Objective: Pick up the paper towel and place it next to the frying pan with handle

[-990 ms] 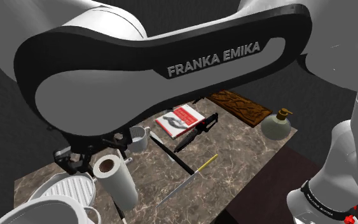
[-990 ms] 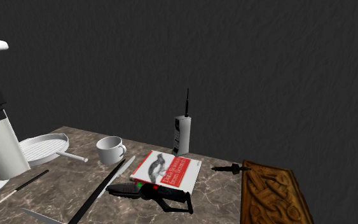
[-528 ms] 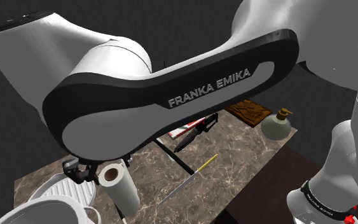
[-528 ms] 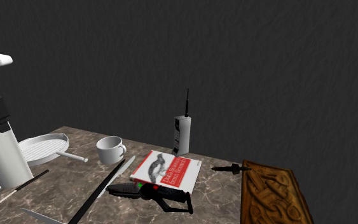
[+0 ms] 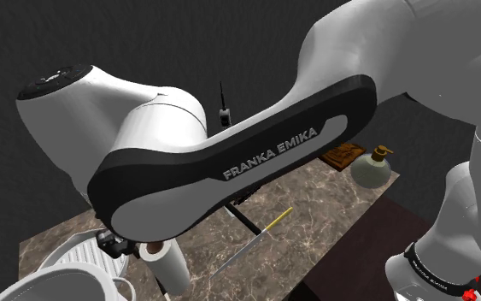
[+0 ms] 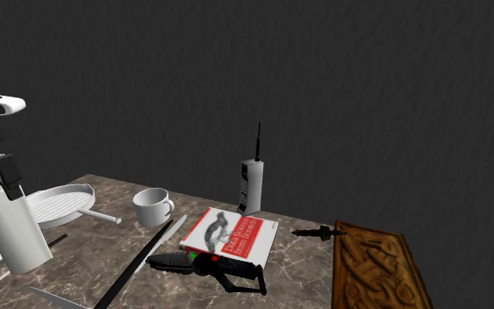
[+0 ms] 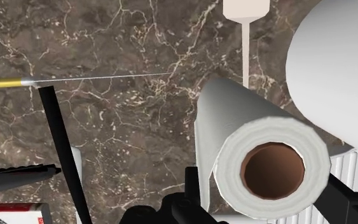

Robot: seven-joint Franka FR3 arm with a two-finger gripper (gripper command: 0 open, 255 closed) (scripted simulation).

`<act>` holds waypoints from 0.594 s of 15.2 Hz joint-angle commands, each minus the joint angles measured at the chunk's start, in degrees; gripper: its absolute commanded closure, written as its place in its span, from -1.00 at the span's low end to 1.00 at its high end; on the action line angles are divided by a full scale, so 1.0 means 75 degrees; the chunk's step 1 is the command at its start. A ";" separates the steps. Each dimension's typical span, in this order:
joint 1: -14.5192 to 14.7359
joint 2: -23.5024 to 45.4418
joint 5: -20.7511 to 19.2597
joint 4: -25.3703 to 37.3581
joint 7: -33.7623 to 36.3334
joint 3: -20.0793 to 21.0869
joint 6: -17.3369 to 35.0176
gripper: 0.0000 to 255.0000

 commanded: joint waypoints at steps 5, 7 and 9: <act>-0.0003 0.0009 -0.0014 -0.0154 0.0028 -0.0004 0.0165 1.00; -0.0003 0.0009 -0.0014 -0.0154 0.0028 -0.0004 0.0165 1.00; -0.0003 0.0009 -0.0014 -0.0154 0.0028 -0.0004 0.0164 -1.00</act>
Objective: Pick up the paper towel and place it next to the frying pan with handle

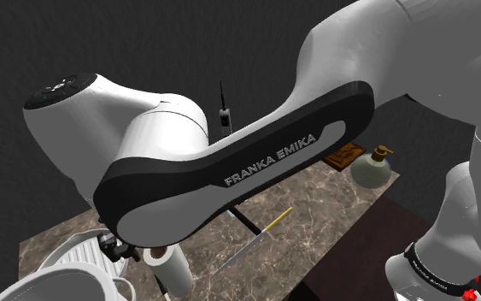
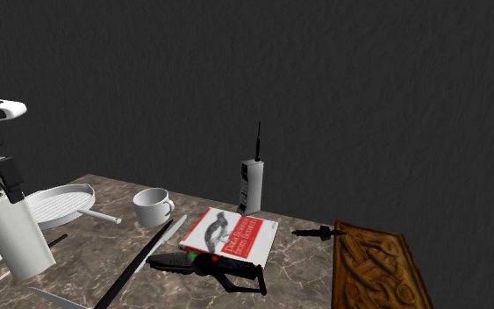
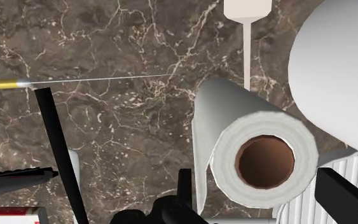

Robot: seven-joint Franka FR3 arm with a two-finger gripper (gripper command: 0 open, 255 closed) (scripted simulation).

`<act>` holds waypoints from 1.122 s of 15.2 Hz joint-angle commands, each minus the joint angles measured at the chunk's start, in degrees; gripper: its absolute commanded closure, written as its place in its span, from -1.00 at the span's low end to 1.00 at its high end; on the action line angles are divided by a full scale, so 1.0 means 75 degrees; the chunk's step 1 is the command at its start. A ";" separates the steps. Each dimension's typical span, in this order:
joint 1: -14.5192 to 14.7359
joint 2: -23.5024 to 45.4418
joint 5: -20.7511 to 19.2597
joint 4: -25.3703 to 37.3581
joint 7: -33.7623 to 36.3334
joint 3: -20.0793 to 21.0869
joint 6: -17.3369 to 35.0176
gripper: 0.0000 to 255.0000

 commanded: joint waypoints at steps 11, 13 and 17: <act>0.0058 -0.0129 0.0084 0.0792 -0.0073 0.0051 -0.0905 -1.00; 0.0058 -0.0128 0.0084 0.0794 -0.0073 0.0051 -0.0906 -1.00; 0.0058 -0.0128 0.0084 0.0794 -0.0073 0.0051 -0.0906 -1.00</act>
